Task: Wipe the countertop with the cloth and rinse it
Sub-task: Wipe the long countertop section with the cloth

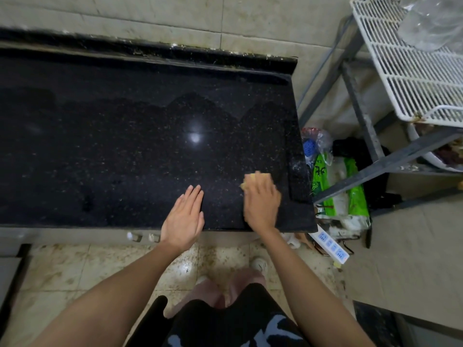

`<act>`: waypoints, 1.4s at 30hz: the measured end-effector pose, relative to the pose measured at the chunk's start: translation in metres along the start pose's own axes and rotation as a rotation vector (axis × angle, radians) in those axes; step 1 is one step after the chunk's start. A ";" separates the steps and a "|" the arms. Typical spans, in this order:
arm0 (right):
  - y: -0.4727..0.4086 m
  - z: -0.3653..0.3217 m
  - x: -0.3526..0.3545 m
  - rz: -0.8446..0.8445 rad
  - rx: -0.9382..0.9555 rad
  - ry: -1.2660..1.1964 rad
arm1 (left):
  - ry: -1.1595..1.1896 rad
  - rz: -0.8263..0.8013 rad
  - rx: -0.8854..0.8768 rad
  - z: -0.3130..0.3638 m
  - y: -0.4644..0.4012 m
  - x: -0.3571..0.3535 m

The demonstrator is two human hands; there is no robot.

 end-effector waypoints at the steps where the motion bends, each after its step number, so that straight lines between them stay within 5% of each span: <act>1: -0.001 -0.023 -0.006 -0.016 0.080 -0.008 | 0.003 -0.003 0.000 0.000 0.000 0.000; 8: 0.028 -0.061 -0.012 -0.156 0.481 -0.031 | 0.008 -0.023 -0.004 -0.002 0.000 -0.001; 13: 0.045 0.031 0.005 -0.094 0.138 -0.046 | 0.023 -0.020 -0.004 -0.003 0.001 -0.002; 17: 0.040 0.012 0.006 -0.024 0.054 -0.091 | 0.075 -0.018 -0.007 -0.003 0.002 -0.002; 23: 0.030 -0.094 -0.014 -0.037 0.369 -0.210 | 0.398 -0.031 0.041 -0.005 -0.001 0.006; 27: 0.039 -0.063 -0.012 -0.175 0.580 -0.101 | 0.418 -0.038 0.017 -0.011 0.003 0.011; 34: 0.048 0.059 0.009 -0.043 0.047 -0.024 | 0.413 -0.033 0.009 -0.020 0.015 0.015; 37: 0.036 0.020 0.007 -0.014 0.059 -0.026 | 0.394 -0.018 0.000 -0.027 0.022 0.018; 42: 0.030 -0.109 -0.015 -0.056 0.423 -0.057 | 0.420 0.018 0.068 -0.040 0.028 0.024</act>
Point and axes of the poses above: each hand's wrist, its own y-axis away from the middle knuckle, its own x-axis out of the back of the hand, z = x × y, the point moved 6 cm from there along -y, towards the middle knuckle, and after that the axes turned 15 degrees about x, right-handed, at the moved point
